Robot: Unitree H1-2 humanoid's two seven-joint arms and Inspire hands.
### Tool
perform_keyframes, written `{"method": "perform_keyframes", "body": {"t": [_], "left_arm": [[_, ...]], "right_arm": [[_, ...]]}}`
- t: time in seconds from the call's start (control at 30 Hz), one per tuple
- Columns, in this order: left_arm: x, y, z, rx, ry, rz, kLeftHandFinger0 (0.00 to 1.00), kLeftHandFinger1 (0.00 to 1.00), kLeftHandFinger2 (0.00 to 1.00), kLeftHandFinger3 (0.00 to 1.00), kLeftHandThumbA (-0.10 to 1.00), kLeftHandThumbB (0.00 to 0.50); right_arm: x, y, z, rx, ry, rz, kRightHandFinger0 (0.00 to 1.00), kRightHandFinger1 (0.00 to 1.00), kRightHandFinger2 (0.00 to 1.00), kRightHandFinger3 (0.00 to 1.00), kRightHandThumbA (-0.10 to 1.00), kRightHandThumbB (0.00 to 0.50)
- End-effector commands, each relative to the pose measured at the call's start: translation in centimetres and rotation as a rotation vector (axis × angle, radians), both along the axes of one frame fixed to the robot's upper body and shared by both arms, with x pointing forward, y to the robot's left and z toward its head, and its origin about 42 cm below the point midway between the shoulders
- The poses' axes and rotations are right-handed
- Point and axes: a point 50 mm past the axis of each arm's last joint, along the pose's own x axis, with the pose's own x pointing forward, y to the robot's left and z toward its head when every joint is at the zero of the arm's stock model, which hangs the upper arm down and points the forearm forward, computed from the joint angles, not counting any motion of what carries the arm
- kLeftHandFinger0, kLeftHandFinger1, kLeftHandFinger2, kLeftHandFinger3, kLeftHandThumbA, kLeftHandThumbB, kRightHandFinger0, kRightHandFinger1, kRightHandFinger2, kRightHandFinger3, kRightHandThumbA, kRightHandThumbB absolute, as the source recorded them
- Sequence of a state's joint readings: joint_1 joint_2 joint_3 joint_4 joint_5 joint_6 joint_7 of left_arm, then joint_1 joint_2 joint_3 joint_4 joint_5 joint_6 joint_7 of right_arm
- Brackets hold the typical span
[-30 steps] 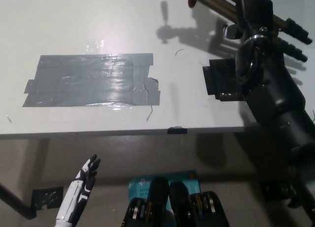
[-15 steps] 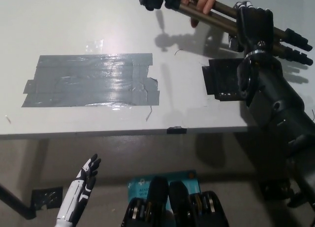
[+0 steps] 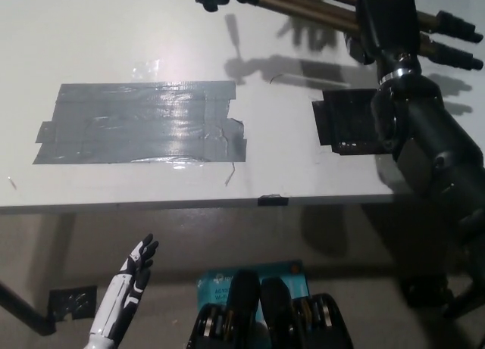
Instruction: A person hands a tripod to the robot which it grabs with its right hand and places in the middle of the table in front of it
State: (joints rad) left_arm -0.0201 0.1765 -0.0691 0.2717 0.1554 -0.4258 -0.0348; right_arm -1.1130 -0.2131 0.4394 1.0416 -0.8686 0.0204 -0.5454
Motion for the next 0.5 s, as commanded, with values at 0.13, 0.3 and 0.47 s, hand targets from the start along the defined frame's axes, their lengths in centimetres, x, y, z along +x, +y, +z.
{"method": "perform_keyframes", "body": {"t": [0.13, 0.3, 0.47], "left_arm": [[-0.7, -0.3, 0.4, 0.013, -0.031, -0.035, 0.99, 1.00, 1.00, 1.00, 1.00, 0.292], [-0.3, -0.1, 0.5, 0.016, -0.040, -0.036, 0.98, 1.00, 1.00, 1.00, 1.00, 0.291], [0.1, 0.0, 0.9, 0.020, -0.042, -0.034, 0.98, 1.00, 1.00, 1.00, 1.00, 0.299]], "right_arm": [[-3.0, 0.7, 1.8, 0.069, -0.054, 0.190, 0.00, 0.57, 0.99, 0.89, -0.10, 0.156], [-4.2, -0.3, -0.5, 0.054, 0.018, 0.220, 0.00, 0.48, 0.91, 0.86, -0.10, 0.186], [-4.2, -1.8, -2.8, 0.028, 0.103, 0.195, 0.00, 0.48, 0.92, 0.84, -0.10, 0.189]]}}
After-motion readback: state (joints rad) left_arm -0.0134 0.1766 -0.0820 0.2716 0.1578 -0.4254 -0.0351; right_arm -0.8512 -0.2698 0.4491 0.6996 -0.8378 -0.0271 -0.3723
